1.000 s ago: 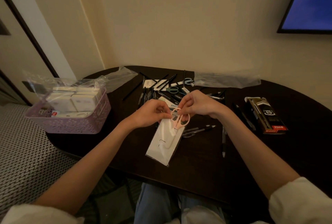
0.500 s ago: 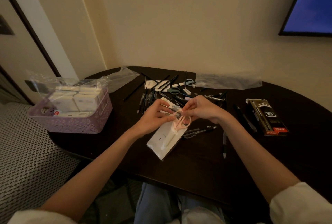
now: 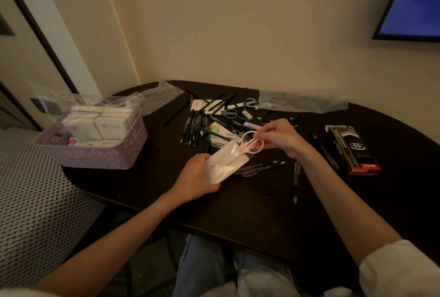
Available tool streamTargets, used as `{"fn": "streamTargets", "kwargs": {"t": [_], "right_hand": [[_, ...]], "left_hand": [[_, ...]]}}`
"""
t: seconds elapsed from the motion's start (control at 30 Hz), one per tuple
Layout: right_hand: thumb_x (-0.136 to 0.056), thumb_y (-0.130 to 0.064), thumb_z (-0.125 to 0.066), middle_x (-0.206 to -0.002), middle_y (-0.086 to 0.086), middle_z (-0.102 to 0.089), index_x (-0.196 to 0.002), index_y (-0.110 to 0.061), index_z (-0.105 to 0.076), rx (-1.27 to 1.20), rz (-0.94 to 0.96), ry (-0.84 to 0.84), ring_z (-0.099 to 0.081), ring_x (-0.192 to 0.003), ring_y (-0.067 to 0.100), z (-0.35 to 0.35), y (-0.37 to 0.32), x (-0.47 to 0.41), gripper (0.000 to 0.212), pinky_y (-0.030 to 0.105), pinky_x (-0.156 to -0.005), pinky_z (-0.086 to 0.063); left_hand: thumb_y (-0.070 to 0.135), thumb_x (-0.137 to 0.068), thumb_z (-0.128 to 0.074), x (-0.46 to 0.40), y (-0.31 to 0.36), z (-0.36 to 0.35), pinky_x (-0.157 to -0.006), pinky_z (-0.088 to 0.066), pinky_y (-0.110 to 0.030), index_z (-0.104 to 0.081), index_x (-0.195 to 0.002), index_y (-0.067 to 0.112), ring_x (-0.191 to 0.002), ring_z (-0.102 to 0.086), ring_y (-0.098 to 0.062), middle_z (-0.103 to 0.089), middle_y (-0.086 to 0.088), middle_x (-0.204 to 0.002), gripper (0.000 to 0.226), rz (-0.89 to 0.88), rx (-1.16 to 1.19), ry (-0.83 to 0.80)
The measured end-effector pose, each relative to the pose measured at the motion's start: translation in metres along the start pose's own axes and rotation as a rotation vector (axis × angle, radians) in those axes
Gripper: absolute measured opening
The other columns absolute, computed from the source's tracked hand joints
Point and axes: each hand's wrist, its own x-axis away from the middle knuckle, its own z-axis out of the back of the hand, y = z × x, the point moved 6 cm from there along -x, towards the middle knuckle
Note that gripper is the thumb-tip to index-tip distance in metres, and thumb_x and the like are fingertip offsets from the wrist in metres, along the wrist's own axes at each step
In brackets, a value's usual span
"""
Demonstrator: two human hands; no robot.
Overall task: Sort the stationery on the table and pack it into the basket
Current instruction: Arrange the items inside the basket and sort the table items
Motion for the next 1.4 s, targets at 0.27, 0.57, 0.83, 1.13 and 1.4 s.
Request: {"fn": "streamTargets", "kwargs": {"t": [0.27,0.57,0.83,1.13,1.4], "right_hand": [[-0.085,0.0,-0.066,-0.085,0.016,-0.071,-0.084,-0.004,-0.066,0.049,0.023,0.056,-0.072,-0.07,0.016,0.002,-0.008,0.003,0.004,0.021,-0.061,-0.058],[-0.085,0.001,-0.066,-0.084,0.017,-0.071,-0.089,-0.003,-0.066,0.084,0.081,0.038,-0.073,-0.076,0.022,-0.003,-0.016,0.01,0.005,0.028,-0.068,-0.061],[-0.085,0.001,-0.066,-0.084,0.016,-0.071,-0.092,0.0,-0.066,0.123,0.08,0.045,-0.073,-0.071,0.019,-0.005,-0.015,0.013,0.007,0.024,-0.063,-0.059],[-0.084,0.003,-0.066,-0.085,0.016,-0.071,-0.089,0.0,-0.067,0.012,0.006,0.021,-0.073,-0.07,0.017,0.003,-0.014,0.011,0.006,0.022,-0.061,-0.058],[-0.084,0.004,-0.064,-0.092,0.013,-0.071,-0.088,0.0,-0.067,-0.077,-0.028,-0.006,-0.073,-0.071,0.016,0.006,-0.014,0.007,0.006,0.019,-0.056,-0.056]], "left_hand": [[0.022,-0.065,-0.086,-0.003,-0.003,-0.001,-0.101,-0.043,-0.027,-0.036,-0.134,0.014,-0.123,-0.04,-0.011,-0.041,0.001,-0.134,0.086,0.027,0.077,-0.004],[0.015,-0.066,-0.085,-0.008,-0.001,-0.004,-0.102,-0.045,-0.032,-0.026,-0.132,0.014,-0.121,-0.037,-0.012,-0.034,0.0,-0.13,0.088,0.046,0.097,-0.072],[0.016,-0.067,-0.084,-0.01,-0.001,-0.007,-0.101,-0.039,-0.023,-0.025,-0.133,0.015,-0.12,-0.033,-0.008,-0.032,0.0,-0.131,0.089,0.036,0.121,-0.068],[0.016,-0.069,-0.083,-0.011,0.004,0.0,-0.102,-0.042,-0.027,-0.025,-0.133,0.015,-0.122,-0.036,-0.011,-0.034,-0.001,-0.131,0.086,-0.004,0.152,-0.046],[0.019,-0.07,-0.083,-0.013,0.009,0.009,-0.098,-0.032,-0.018,-0.027,-0.134,0.013,-0.123,-0.032,-0.008,-0.033,0.001,-0.133,0.085,-0.041,0.14,-0.021]]}}
